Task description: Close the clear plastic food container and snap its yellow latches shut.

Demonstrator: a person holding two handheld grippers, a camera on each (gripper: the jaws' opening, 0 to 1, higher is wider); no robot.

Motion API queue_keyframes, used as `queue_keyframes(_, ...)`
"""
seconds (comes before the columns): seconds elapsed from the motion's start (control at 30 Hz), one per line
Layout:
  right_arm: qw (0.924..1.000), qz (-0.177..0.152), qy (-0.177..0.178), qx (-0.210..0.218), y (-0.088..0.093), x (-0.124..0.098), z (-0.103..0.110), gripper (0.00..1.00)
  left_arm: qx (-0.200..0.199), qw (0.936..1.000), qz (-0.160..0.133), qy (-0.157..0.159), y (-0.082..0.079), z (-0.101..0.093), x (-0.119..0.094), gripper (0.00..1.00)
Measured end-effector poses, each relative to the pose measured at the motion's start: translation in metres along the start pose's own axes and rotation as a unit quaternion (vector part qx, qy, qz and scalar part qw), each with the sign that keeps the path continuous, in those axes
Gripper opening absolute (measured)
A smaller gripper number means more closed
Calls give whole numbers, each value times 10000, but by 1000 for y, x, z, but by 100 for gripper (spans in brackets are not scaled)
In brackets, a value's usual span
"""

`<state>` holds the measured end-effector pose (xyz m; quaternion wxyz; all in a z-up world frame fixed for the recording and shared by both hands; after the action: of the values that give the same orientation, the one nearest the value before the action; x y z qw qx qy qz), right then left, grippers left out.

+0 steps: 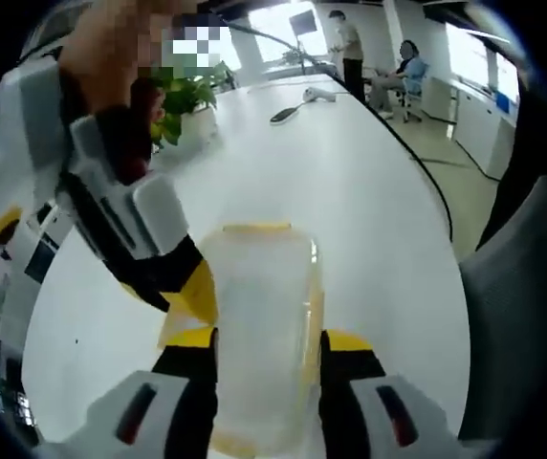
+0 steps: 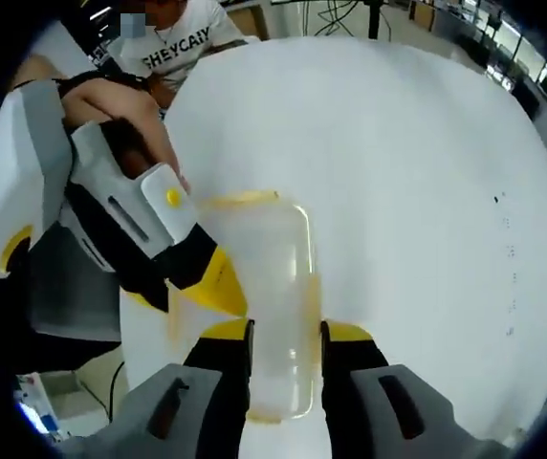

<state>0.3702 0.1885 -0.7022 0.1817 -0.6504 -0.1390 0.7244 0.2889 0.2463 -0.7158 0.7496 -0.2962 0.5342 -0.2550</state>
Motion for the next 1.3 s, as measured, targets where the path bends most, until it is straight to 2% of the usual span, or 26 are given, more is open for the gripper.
queue_keyframes(0.07, 9999, -131, 88, -34, 2, -1, 1, 25, -140, 9999, -56, 55, 0, 2, 0, 37)
queue_keyframes(0.13, 9992, -315, 251, -30, 4, -3, 4, 25, -640, 9978, -176, 78, -1, 3, -1, 37)
queue_keyframes(0.23, 9974, -546, 476, -48, 8, -4, 8, 25, -500, 9986, -154, 99, 0, 4, -1, 37)
queue_keyframes(0.37, 9942, -741, 763, -130, 11, -5, 15, 24, -519, 9985, -180, 72, 0, 3, -2, 37)
queue_keyframes(0.43, 9932, -783, 840, -188, 12, -4, 20, 20, -524, 9984, -170, 81, 0, 3, -1, 37)
queue_keyframes(0.47, 9933, -820, 815, -88, 11, -3, 23, 18, -525, 9984, -169, 84, 0, 3, -1, 37)
queue_keyframes(0.57, 9899, -918, 1040, -297, 12, -4, 24, 16, -547, 9983, -183, 83, 1, 3, -1, 37)
queue_keyframes(0.6, 9864, -1089, 1154, -422, 11, -2, 22, 14, -528, 9984, -195, 80, 0, 3, -1, 37)
queue_keyframes(0.67, 9855, -1253, 1145, -20, 14, -3, 22, 13, -556, 9982, -215, 78, 0, 3, -1, 37)
queue_keyframes(0.77, 9841, -1371, 1092, 297, 17, -4, 20, 14, -928, 9951, -334, 90, 0, 5, -2, 37)
queue_keyframes(0.83, 9824, -1491, 969, 581, 21, -4, 19, 16, -955, 9948, -345, 101, 1, 6, -3, 37)
queue_keyframes(0.97, 9790, -1732, 889, 600, 28, -5, 18, 18, -984, 9945, -344, 80, 0, 4, -2, 37)
queue_keyframes(1.03, 9735, -1938, 954, 754, 30, -5, 18, 17, -1014, 9942, -362, 48, 1, 4, -2, 38)
queue_keyframes(1.07, 9732, -1951, 1011, 673, 30, -4, 17, 15, -1038, 9939, -374, 37, 1, 4, -2, 38)
queue_keyframes(1.17, 9574, -2208, 1575, 992, 33, -5, 14, 1, -1058, 9936, -389, 32, 1, 4, -2, 38)
queue_keyframes(1.2, 9513, -2268, 1674, 1245, 35, -7, 12, 0, -1052, 9937, -392, 41, 1, 4, -2, 38)
queue_keyframes(1.27, 9354, -2355, 1547, 2137, 37, -9, 12, 0, -1132, 9927, -410, 57, 0, 5, -3, 38)
queue_keyframes(1.3, 9226, -2419, 1468, 2621, 37, -11, 13, 0, -1336, 9900, -445, 57, 0, 5, -3, 38)
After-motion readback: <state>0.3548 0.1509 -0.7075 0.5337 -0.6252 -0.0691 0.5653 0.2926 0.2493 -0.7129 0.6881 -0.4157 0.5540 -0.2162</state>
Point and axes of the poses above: the point that each gripper's makers call its tool centre point, and the gripper's own axes: x roughly forward along the fingers, z roughly to its left, y roughly out of its underside, the point moved 8 cm from there along -x, roughly backward along the fingers, and after that the axes turned 8 degrees about -z, right-handed, at the moved point
